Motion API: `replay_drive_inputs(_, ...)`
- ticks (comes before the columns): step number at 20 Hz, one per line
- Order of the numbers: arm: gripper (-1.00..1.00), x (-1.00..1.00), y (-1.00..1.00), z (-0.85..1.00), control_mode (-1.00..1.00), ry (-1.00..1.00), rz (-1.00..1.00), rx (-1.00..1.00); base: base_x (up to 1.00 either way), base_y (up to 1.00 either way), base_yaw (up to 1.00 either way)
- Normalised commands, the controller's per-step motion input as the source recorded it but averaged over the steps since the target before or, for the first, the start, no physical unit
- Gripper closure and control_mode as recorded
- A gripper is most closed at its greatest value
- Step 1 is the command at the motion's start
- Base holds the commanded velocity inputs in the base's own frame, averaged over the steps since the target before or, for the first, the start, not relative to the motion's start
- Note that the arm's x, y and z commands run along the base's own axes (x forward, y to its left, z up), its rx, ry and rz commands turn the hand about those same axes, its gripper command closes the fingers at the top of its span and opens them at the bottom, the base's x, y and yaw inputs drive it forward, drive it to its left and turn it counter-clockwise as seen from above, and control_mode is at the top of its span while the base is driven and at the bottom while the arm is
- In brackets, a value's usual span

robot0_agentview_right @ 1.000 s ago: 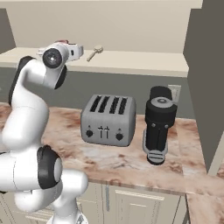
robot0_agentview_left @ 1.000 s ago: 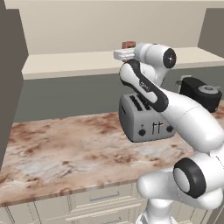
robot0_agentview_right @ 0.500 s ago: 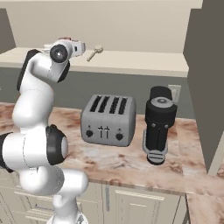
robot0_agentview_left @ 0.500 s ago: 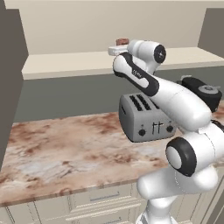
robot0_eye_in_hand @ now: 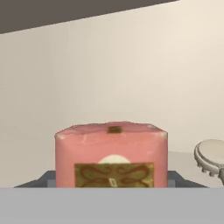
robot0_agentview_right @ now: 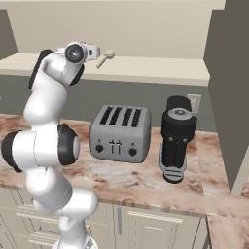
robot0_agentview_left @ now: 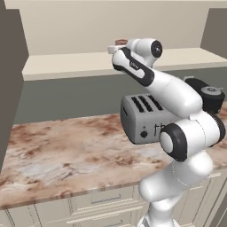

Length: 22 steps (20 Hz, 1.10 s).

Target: Pick up the bar soap and dish brush from the sink, and place them back in the cabinet, and close the cabinet doors.

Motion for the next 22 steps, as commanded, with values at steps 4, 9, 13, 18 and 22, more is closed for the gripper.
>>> replay_drive_inputs(4, 1.0, 0.35, 0.21, 0.0, -1.0, 0.11, 0.0, 0.0, 0.0, 0.0, 0.0)
replay_drive_inputs(9, 1.0, 0.25, 0.29, 0.0, -1.0, 0.1, 0.0, 0.0, 0.0, 0.0, 0.0)
replay_drive_inputs(13, 1.0, 0.34, 0.21, -0.07, -1.0, 0.04, 0.0, 0.0, 0.0, 0.0, 0.0)
replay_drive_inputs(18, 1.0, 0.25, 0.11, -0.17, -1.0, 0.0, 0.0, -0.02, 0.0, 0.0, 0.0)
replay_drive_inputs(22, 1.0, 0.19, 0.02, -0.25, -1.0, 0.0, 0.0, 0.0, 0.0, 0.0, 0.0)
